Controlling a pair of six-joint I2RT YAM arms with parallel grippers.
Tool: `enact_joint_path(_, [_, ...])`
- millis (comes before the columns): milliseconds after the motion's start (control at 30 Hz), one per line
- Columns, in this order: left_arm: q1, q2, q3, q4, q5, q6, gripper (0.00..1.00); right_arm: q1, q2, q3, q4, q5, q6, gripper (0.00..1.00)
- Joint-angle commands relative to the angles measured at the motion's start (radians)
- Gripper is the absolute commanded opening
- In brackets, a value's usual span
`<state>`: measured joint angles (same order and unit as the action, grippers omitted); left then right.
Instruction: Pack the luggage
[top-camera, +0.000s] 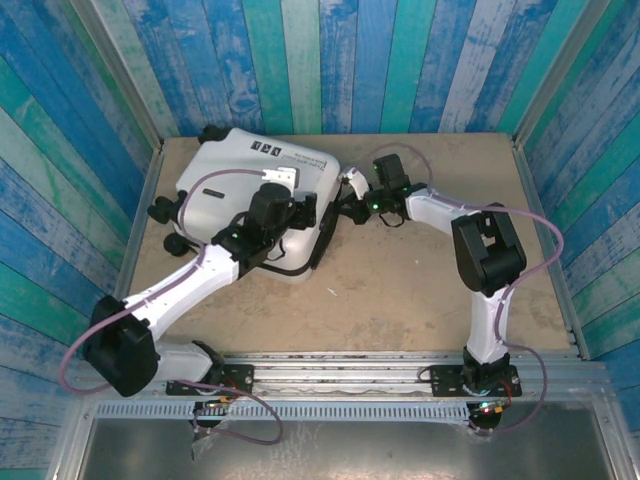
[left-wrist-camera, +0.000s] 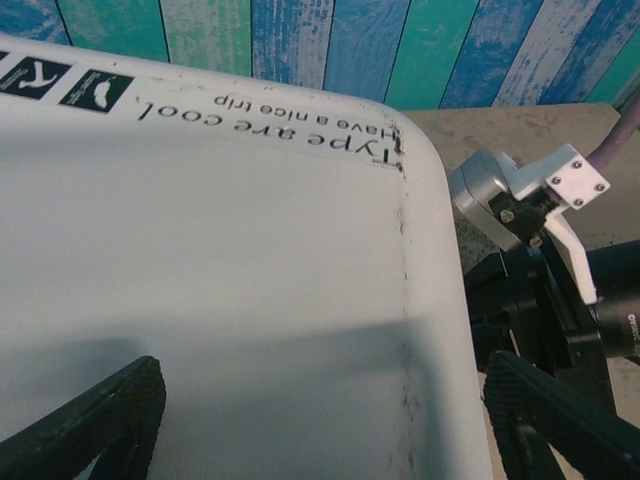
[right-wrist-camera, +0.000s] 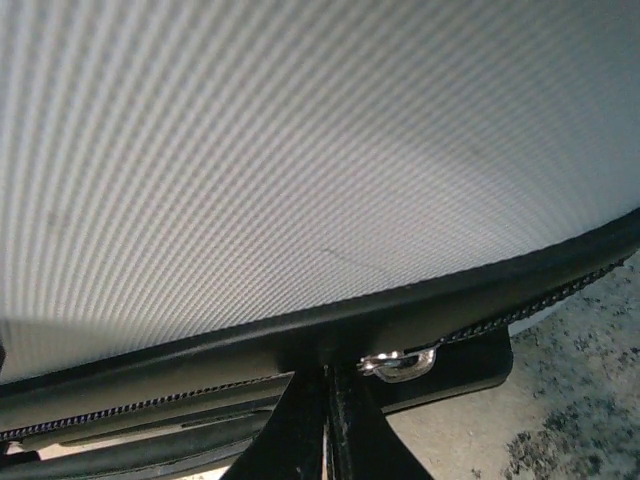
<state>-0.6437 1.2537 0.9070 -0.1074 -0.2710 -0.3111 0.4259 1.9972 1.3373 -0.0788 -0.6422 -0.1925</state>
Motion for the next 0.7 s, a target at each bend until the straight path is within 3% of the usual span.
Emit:
enact_joint_path(0, [-0.023, -0.139, -0.103, -0.203, 0.024, -0.042, 0.87, -0.03, -0.036, -0.1, -0.12, 0.053, 0.076, 0.21])
enact_joint_path(67, [-0.054, -0.248, -0.124, -0.16, -0.012, -0.019, 0.88, -0.049, -0.11, -0.152, -0.081, -0.002, 0.116, 0.28])
enact_joint_path(200, [-0.153, -0.333, -0.086, -0.175, -0.108, 0.028, 0.86, -0.076, -0.272, -0.217, -0.066, -0.022, 0.165, 0.32])
enact_joint_path(300, [-0.323, -0.29, -0.013, -0.213, -0.241, 0.071, 0.84, -0.105, -0.382, -0.242, -0.088, 0.041, 0.2, 0.34])
enact_joint_path(467, [-0.551, 0.011, 0.194, -0.291, -0.426, 0.026, 0.81, -0.193, -0.577, -0.31, -0.093, 0.216, 0.309, 0.42])
enact_joint_path(567, [-0.595, 0.277, 0.371, -0.386, -0.466, -0.08, 0.83, -0.266, -0.649, -0.352, -0.082, 0.263, 0.402, 0.44])
enact_joint_path(667, [-0.595, 0.58, 0.641, -0.653, -0.517, -0.281, 0.91, -0.346, -0.681, -0.392, -0.068, 0.245, 0.497, 0.46])
